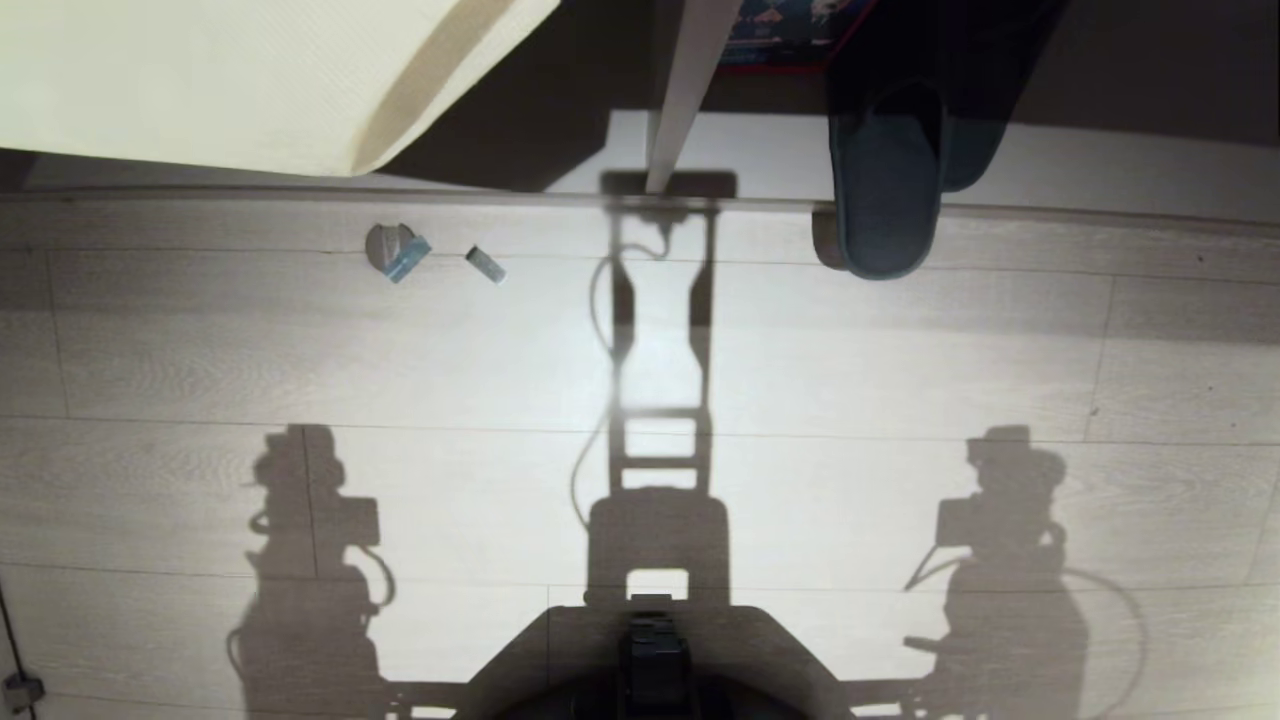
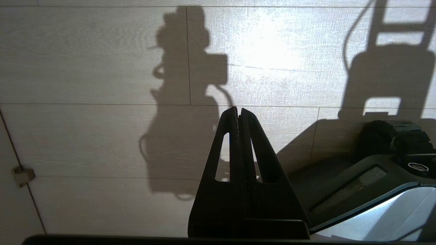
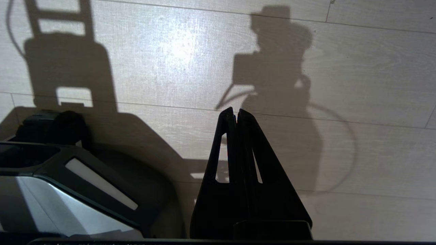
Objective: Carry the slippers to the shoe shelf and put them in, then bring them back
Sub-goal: Pick up the slippers in the shoe cabinet
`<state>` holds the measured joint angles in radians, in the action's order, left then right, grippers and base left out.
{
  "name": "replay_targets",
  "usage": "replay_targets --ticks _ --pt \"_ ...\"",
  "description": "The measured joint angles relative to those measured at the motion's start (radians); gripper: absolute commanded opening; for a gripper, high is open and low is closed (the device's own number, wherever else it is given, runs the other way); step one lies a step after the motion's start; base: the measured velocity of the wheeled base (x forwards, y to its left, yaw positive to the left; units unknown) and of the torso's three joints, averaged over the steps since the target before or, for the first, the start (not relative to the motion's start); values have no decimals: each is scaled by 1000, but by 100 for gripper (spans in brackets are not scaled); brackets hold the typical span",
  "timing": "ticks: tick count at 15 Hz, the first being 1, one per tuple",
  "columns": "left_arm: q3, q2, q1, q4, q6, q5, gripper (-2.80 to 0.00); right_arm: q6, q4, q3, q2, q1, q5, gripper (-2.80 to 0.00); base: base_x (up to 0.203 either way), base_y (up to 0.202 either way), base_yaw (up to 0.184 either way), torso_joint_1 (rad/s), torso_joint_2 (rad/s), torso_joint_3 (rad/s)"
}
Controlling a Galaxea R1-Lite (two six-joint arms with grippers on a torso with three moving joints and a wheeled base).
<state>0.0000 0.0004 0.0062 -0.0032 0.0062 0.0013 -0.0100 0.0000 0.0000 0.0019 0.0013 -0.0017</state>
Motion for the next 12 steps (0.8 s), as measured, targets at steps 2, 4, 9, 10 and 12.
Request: replay_targets --ticks 2,4,9,10,12 --pt "0 0 0 0 0 0 -280 -1 0 0 0 0 0 -280 0 0 0 3 2 -57" --pt "0 0 0 0 0 -1 -280 -1 0 0 0 0 0 -280 0 0 0 0 0 0" --pt "0 0 0 1 5 -1 -280 -5 0 0 -1 0 0 -280 0 0 0 0 0 0" --pt "0 0 0 2 3 0 -280 -6 0 0 -1 0 0 -280 0 0 0 0 0 0" --pt "0 0 0 2 5 -1 -280 -13 -2 -3 -1 0 5 -280 0 0 0 0 0 0"
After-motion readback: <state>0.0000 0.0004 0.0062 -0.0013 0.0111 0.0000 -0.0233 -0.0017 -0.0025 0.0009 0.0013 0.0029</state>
